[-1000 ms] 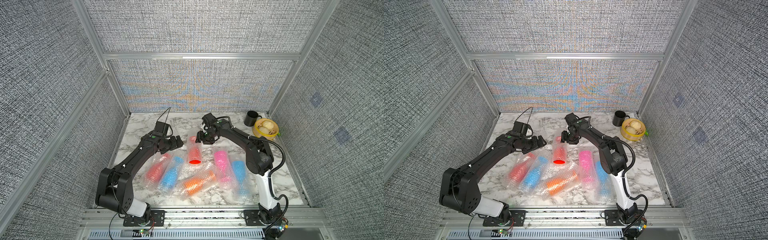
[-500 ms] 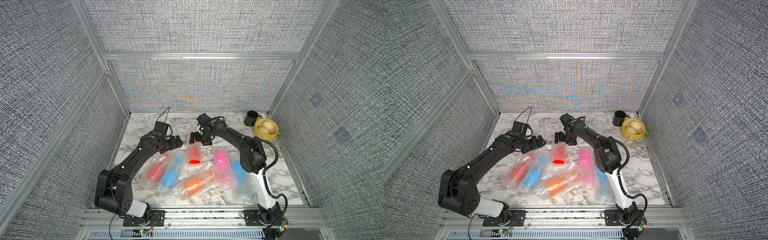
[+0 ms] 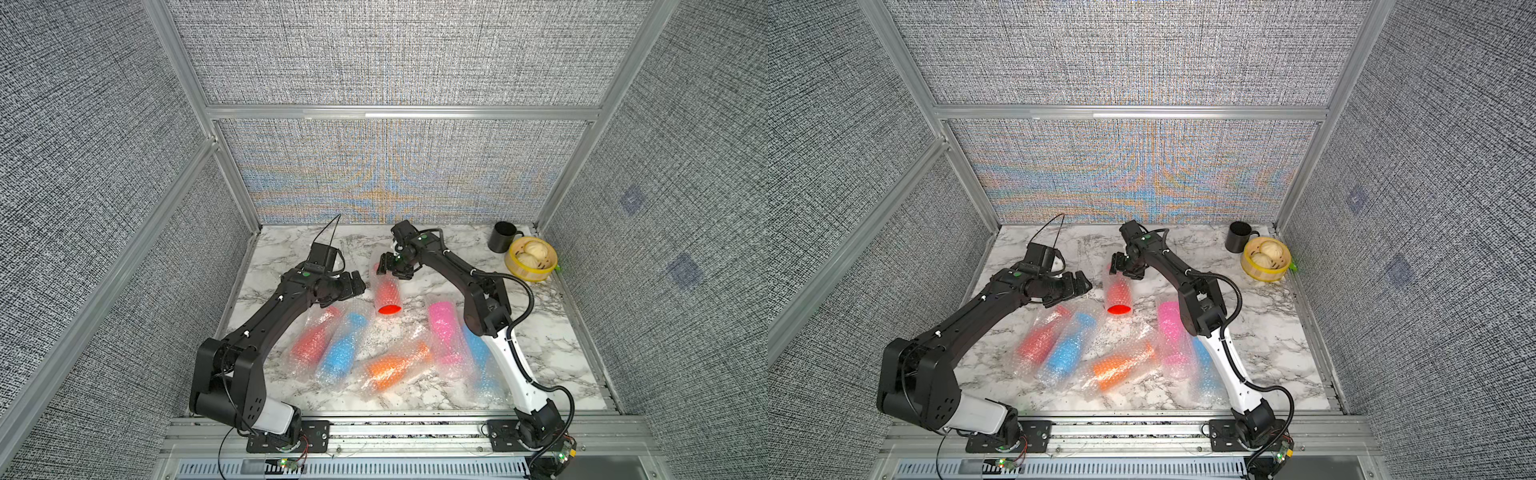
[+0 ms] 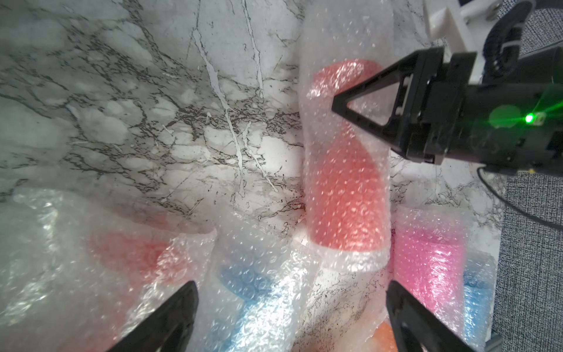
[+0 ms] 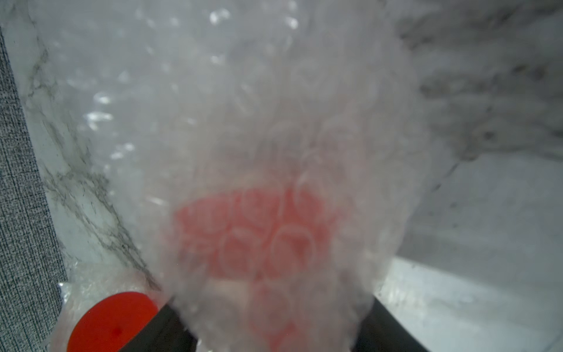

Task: Unpack wine glasses from bubble wrap
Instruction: Move the bubble wrap to the center of the board.

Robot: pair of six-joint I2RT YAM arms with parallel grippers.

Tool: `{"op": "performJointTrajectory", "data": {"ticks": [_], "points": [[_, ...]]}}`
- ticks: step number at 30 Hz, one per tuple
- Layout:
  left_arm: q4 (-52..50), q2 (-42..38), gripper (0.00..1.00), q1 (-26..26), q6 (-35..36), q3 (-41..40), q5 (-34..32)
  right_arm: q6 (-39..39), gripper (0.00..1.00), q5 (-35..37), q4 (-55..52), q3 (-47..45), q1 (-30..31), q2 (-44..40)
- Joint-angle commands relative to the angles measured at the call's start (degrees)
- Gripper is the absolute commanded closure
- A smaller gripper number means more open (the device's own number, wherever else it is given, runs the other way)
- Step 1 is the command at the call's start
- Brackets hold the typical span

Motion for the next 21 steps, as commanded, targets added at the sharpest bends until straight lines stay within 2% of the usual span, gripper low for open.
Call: {"op": "performJointTrajectory", "data": {"ticks": [1, 3, 5, 7, 9, 13, 17, 19, 21], "points": [[-0.3, 0.4, 0.05, 0.1, 0.8, 0.2, -0.1, 0.6, 0.31, 0.8, 0.1, 4.0, -1.0, 2.1], [-0.3, 0.6, 0.05, 0.1, 0.8, 0.3, 0.0, 1.2, 0.30, 0.2, 1.9, 4.9, -1.9, 2.5], [-0.2, 0.8, 0.05, 0.2, 0.8, 0.3, 0.2, 2.1, 0.25, -1.2, 3.7, 5.0, -3.0, 2.2], [-0.2, 1.0, 0.05, 0.3, 0.9, 0.5, 0.3, 1.2, 0.15, -2.7, 4.1, 5.3, -3.7, 1.3], [-0.2, 1.0, 0.05, 0.3, 1.1, 0.6, 0.5, -2.4, 0.02, -0.8, 2.6, 4.9, -3.5, -1.7], [-0.5, 0.5, 0.05, 0.3, 0.7, 1.9, -0.2, -6.5, 0.01, 7.7, -2.1, 1.8, -3.2, -8.6], [-1.9, 0.6, 0.05, 0.3, 0.7, 4.7, -3.0, -9.2, 0.07, 5.5, 1.1, -7.6, -1.5, -17.0], [-2.7, 1.0, 0.05, 0.3, 1.5, 5.7, -4.7, -10.0, 0.12, 3.9, -1.2, -7.8, 0.2, -18.0], [-3.6, 0.8, 0.05, 0.4, 1.6, 5.7, -7.1, -11.0, 0.14, 6.2, -5.8, -6.0, 2.6, -16.9]]}}
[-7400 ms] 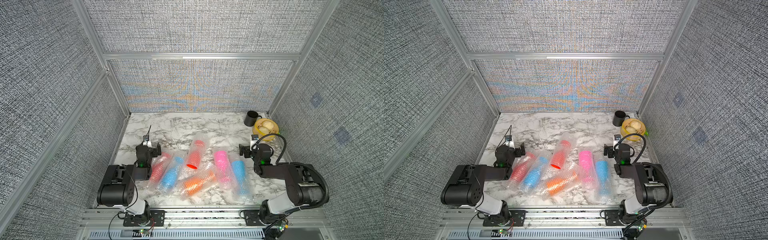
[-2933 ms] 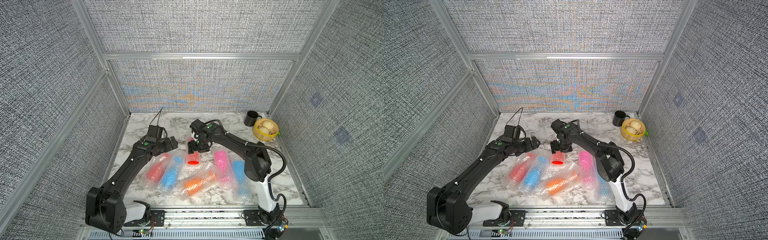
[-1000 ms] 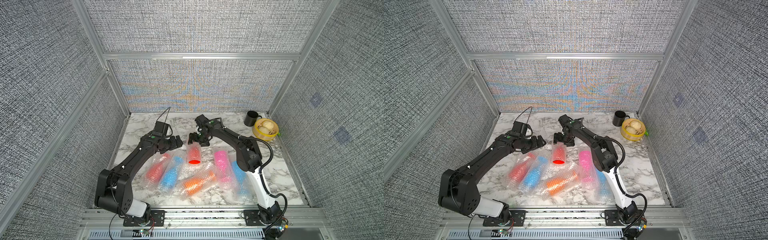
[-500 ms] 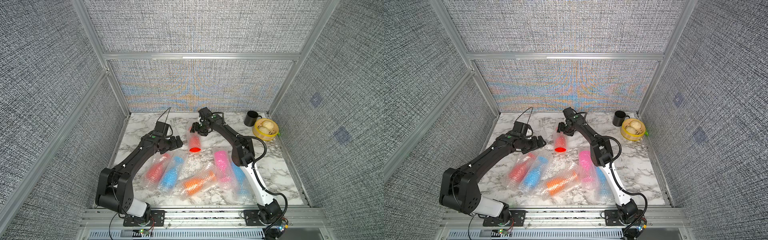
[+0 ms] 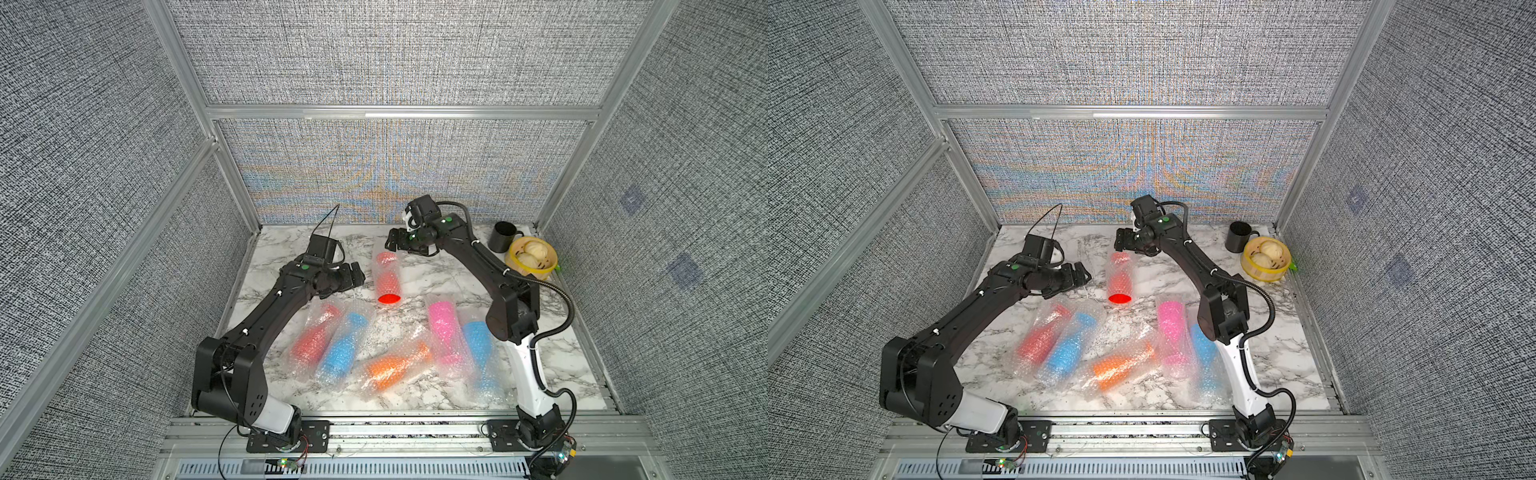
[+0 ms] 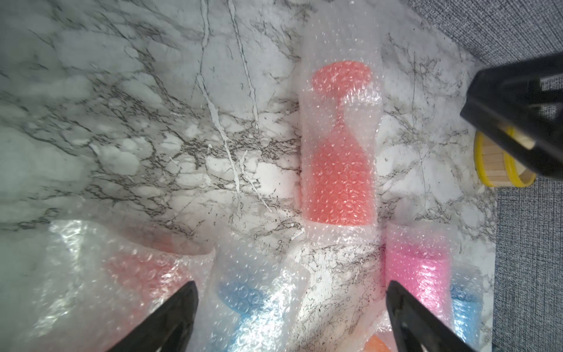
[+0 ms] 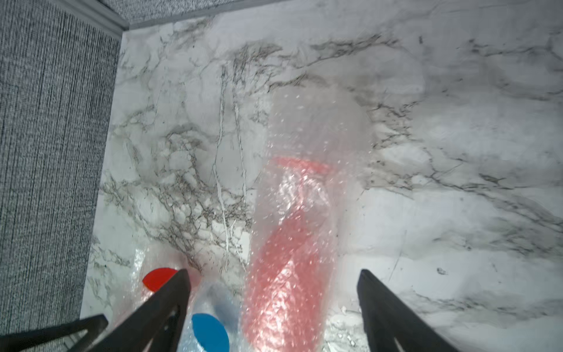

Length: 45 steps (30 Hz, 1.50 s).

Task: Unpack wine glasses from bubble wrap
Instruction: Move the bubble wrap to the center of the board.

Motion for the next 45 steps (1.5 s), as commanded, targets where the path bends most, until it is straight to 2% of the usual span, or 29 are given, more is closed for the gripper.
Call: {"op": "performJointTrajectory", "data": {"ticks": [1, 6, 10, 16, 19, 26, 33, 38, 42, 45], "points": [[-2.2, -0.4, 0.05, 0.2, 0.7, 0.0, -5.2, -3.6, 0.13, 2.5, -7.3, 1.6, 3.5, 0.9], [-1.0, -3.8, 0.05, 0.8, -0.5, -2.5, -9.2, -4.3, 0.01, 13.7, -14.3, 4.6, 8.0, 4.4], [0.1, -6.2, 0.04, 1.1, -0.7, -4.2, -11.4, -4.7, 0.02, 15.8, -14.4, 3.4, 9.1, 5.8], [1.2, -6.5, 0.04, 1.3, -0.7, -5.2, -10.5, -4.9, 0.11, 17.5, -14.7, 1.5, 8.6, 6.4], [1.1, -6.1, 0.04, 1.3, -0.5, -5.0, -10.1, -4.5, 0.16, 15.8, -13.2, -1.8, 7.6, 4.5], [1.2, -5.4, 0.04, 1.4, -0.1, -4.7, -9.1, -1.9, 0.25, 7.5, -0.8, -18.6, 1.9, -4.6], [1.2, -4.5, 0.04, 1.4, 0.1, -4.6, -8.0, 2.5, 0.49, -6.5, 10.5, -31.1, -6.7, -8.5], [2.1, -3.3, 0.04, 1.4, -0.1, -4.5, -6.2, 5.3, 0.51, -13.2, 15.7, -35.0, -11.2, -8.3], [2.2, 0.7, 0.05, 0.7, -1.3, -1.1, -2.3, 5.1, 0.52, -12.8, 15.9, -36.4, -13.0, -8.3], [1.1, 5.3, 0.05, -1.9, -1.5, 4.8, -2.4, 4.7, 0.52, -12.4, 15.9, -37.4, -13.6, -8.4]]}}
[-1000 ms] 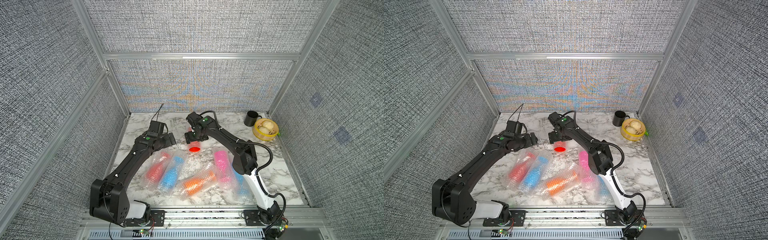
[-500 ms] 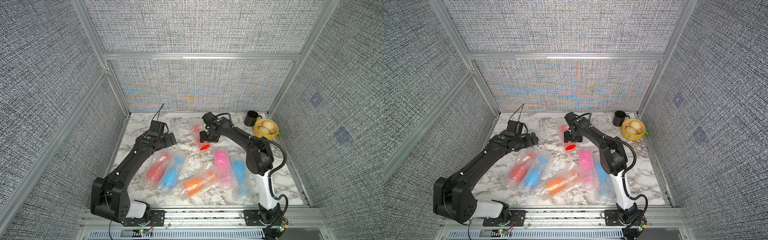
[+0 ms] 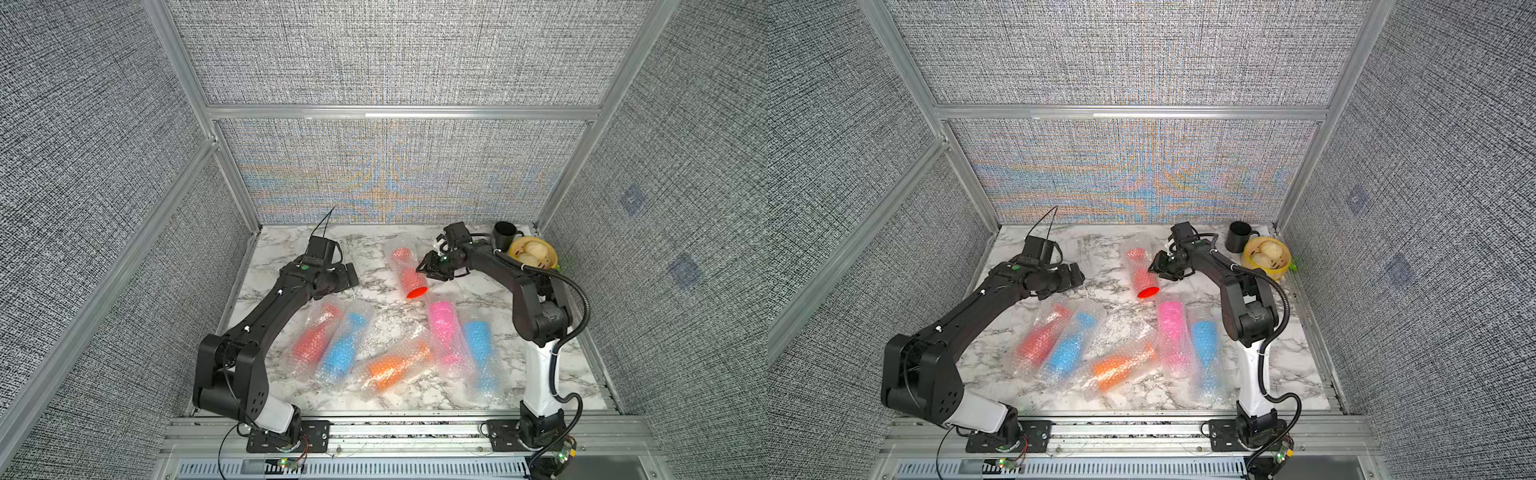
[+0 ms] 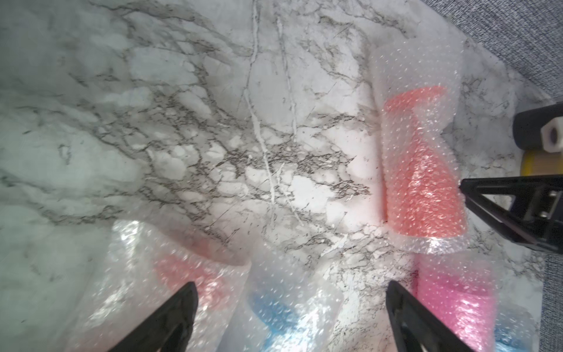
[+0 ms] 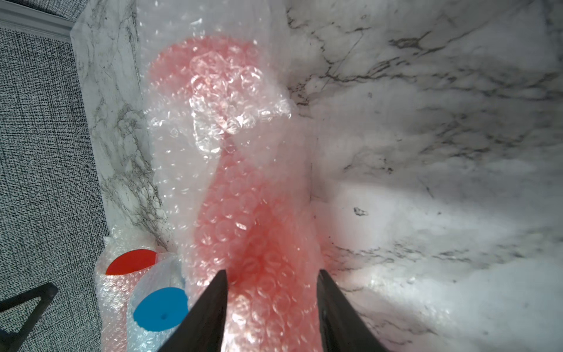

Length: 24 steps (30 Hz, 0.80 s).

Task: Unpack wine glasses from bubble wrap
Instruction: Move the bubble wrap to the center of the board.

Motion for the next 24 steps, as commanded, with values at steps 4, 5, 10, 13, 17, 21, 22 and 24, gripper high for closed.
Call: {"op": "performJointTrajectory", "data": {"ticks": [4, 5, 10, 13, 17, 21, 22, 24], "points": [[-1.2, 12.3, 0.05, -4.9, -1.7, 14.1, 3.0, -0.7, 0.52, 2.6, -3.9, -1.3, -0.5, 0.8], [-1.4, 15.6, 0.05, -5.2, -2.7, 16.5, 4.3, -0.7, 0.52, 2.7, -3.9, -1.3, -0.5, 0.8], [-3.7, 29.5, 0.15, -5.6, -7.3, 26.5, 10.0, -0.9, 0.52, 3.0, -4.5, -0.3, -0.5, 1.4], [-3.7, 34.8, 0.21, -6.3, -9.1, 30.5, 13.4, -0.8, 0.52, 2.5, -4.5, 0.3, -0.5, 1.6], [-2.6, 37.1, 0.27, -7.6, -9.7, 32.0, 15.5, -1.1, 0.52, 1.9, -4.6, 1.4, -0.5, 1.1], [-1.7, 35.8, 0.27, -8.1, -9.6, 30.1, 14.9, -2.1, 0.52, 0.7, -7.9, 6.0, 0.6, 3.8], [-1.3, 35.5, 0.27, -8.0, -9.6, 29.4, 14.9, -2.4, 0.52, 0.8, -8.9, 7.2, 1.1, 4.5], [-1.9, 35.8, 0.28, -8.0, -9.1, 29.2, 15.0, -2.2, 0.51, 0.4, -9.3, 8.7, 1.5, 5.6]]}}
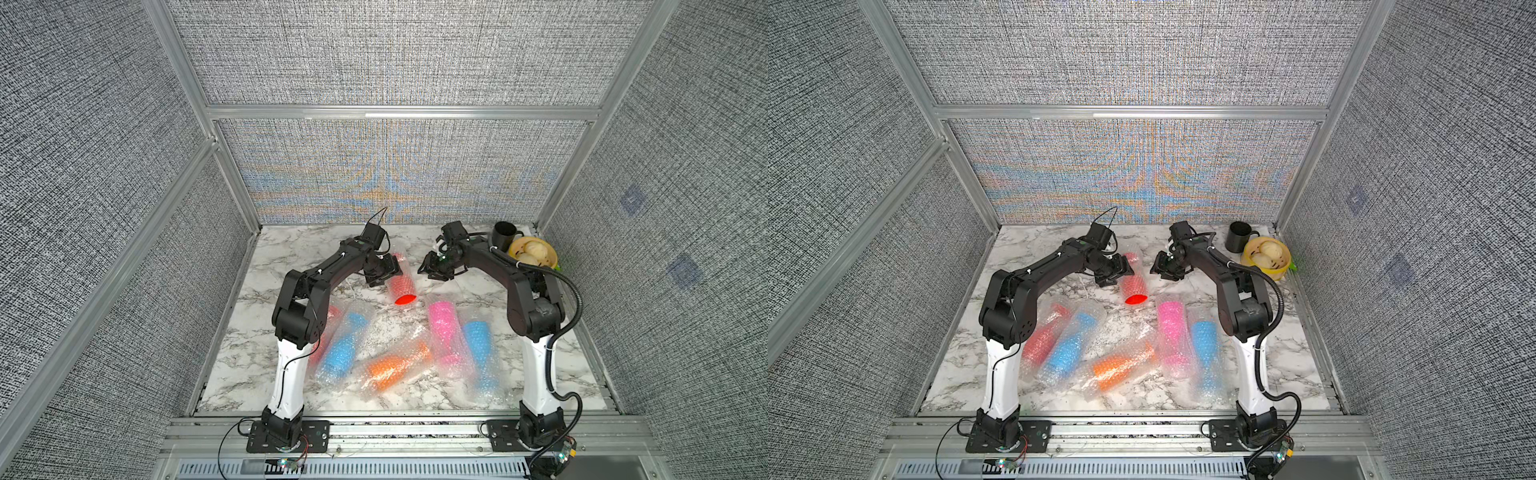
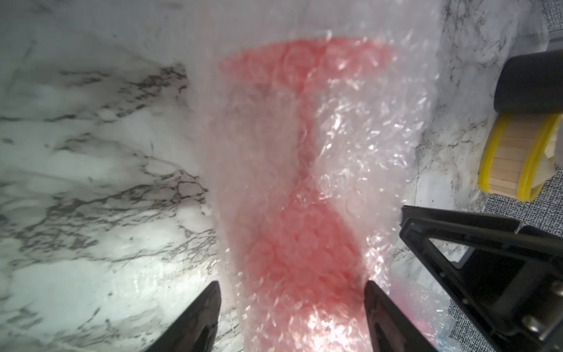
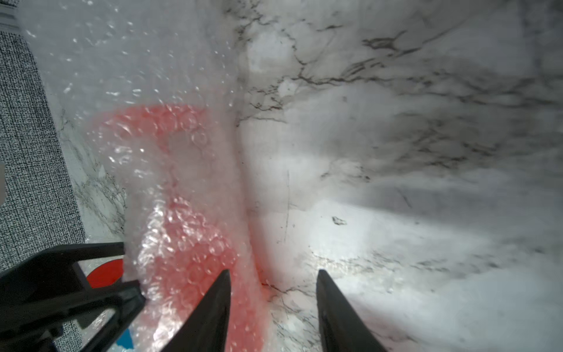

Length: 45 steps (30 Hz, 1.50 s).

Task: Unpack wine glasses from bubble wrap
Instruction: Move the bubble wrap to the center of the board, then unwrap the bubble wrap at the center of the board.

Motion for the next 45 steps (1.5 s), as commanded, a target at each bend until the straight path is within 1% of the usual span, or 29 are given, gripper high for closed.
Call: {"op": "performJointTrajectory", "data": {"ticks": [1, 3, 7, 9, 11, 12, 13, 16, 17, 19, 22, 23, 26, 32, 36, 38, 43, 45], "points": [[-0.3, 0.0, 0.30, 0.1, 0.7, -0.5, 0.6, -0.1, 0.50, -1.8, -2.6, 1.8, 0.6, 1.3], [0.0, -0.1, 0.37, 0.2, 1.0, -1.3, 0.6, 0.7, 0.47, -3.2, -2.3, 2.9, 0.6, 2.0], [0.9, -1.1, 0.47, 0.8, 1.4, -3.1, 0.5, 1.5, 0.45, -4.6, -2.0, 4.2, 0.6, 2.1], [1.4, -1.6, 0.52, 1.1, 1.7, -3.9, 0.5, 2.6, 0.44, -6.9, -0.7, 4.2, 0.2, 2.3], [1.6, -1.7, 0.59, 1.5, 2.1, -4.7, 0.8, 4.2, 0.43, -10.8, 1.9, 4.0, -0.1, 3.0], [1.7, -1.6, 0.63, 1.7, 2.4, -4.9, 1.0, 4.6, 0.42, -12.9, 3.1, 4.1, -0.2, 3.4], [1.7, -1.5, 0.65, 1.9, 2.6, -5.2, 1.2, 4.7, 0.39, -14.4, 3.7, 4.6, -0.1, 4.0], [2.4, -1.4, 0.73, 2.4, 2.7, -6.2, 2.1, 4.8, 0.29, -16.6, 3.1, 6.5, -0.1, 5.9], [2.5, -1.5, 0.74, 2.6, 2.7, -6.3, 2.3, 4.7, 0.27, -17.1, 2.0, 7.4, -0.1, 6.8], [2.7, -1.4, 0.74, 2.7, 2.7, -6.6, 2.4, 4.3, 0.24, -17.7, 0.9, 8.1, 0.2, 7.7], [3.6, -1.1, 0.74, 2.7, 2.4, -6.8, 3.8, 4.8, 0.20, -21.0, 1.7, 8.0, 1.1, 8.6], [4.5, -1.1, 0.76, 2.7, 2.2, -7.1, 4.6, 4.9, 0.19, -22.2, 1.7, 8.2, 1.6, 8.9], [6.8, -1.3, 0.77, 2.7, 1.0, -8.5, 5.9, 5.8, 0.18, -23.4, 2.3, 8.4, 2.3, 9.3], [10.7, -1.0, 0.77, 2.4, -0.7, -9.0, 8.2, 8.7, 0.19, -23.3, 7.3, 3.9, 1.7, 3.8], [11.0, 1.0, 0.77, 1.9, -1.3, -5.9, 8.2, 9.3, 0.18, -22.7, 7.3, 3.6, 1.0, 1.0], [11.0, 2.3, 0.75, 1.9, -1.9, -4.2, 8.1, 9.0, 0.18, -22.4, 7.2, 3.2, 0.8, -0.2], [8.0, 4.3, 0.58, 2.1, -0.7, -0.9, 7.7, 6.2, 0.18, -17.7, 3.0, 2.8, 0.2, -1.1], [7.7, 4.2, 0.56, 2.5, -0.2, -1.2, 7.3, 6.1, 0.19, -17.2, 3.6, 1.1, 0.0, -1.8]]}}
